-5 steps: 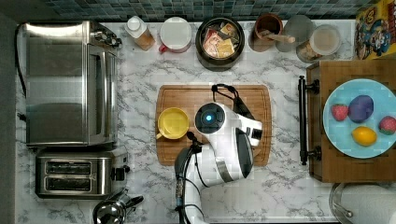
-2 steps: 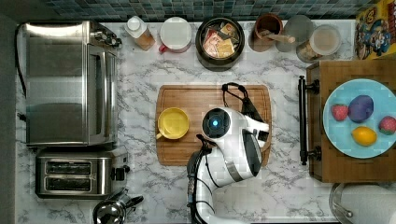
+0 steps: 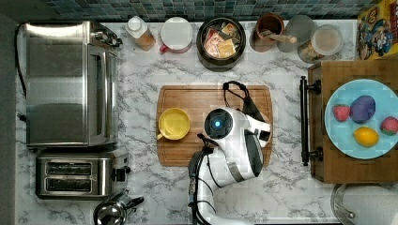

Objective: Place the lid on the board.

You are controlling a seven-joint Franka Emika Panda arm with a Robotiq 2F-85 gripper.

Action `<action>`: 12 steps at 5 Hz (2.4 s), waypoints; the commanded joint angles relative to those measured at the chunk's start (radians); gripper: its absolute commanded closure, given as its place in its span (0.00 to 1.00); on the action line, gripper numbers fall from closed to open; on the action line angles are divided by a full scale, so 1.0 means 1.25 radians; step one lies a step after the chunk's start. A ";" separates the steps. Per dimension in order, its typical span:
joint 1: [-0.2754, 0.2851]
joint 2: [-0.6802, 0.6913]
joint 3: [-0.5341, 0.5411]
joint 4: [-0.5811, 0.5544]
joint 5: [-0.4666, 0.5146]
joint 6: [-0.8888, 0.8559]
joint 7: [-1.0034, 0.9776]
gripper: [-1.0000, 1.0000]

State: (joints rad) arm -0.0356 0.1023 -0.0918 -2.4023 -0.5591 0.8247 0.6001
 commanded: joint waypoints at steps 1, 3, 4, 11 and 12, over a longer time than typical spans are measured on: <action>0.009 0.015 0.011 0.097 0.029 -0.008 -0.028 0.00; 0.005 0.015 0.015 0.098 0.028 -0.008 -0.028 0.00; 0.007 0.015 0.013 0.098 0.028 -0.008 -0.028 0.00; -0.003 0.015 0.023 0.098 0.027 -0.009 -0.027 0.00; 0.001 0.015 0.019 0.097 0.027 -0.009 -0.027 0.00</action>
State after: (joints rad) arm -0.0387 0.1322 -0.0807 -2.3770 -0.5361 0.8008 0.5938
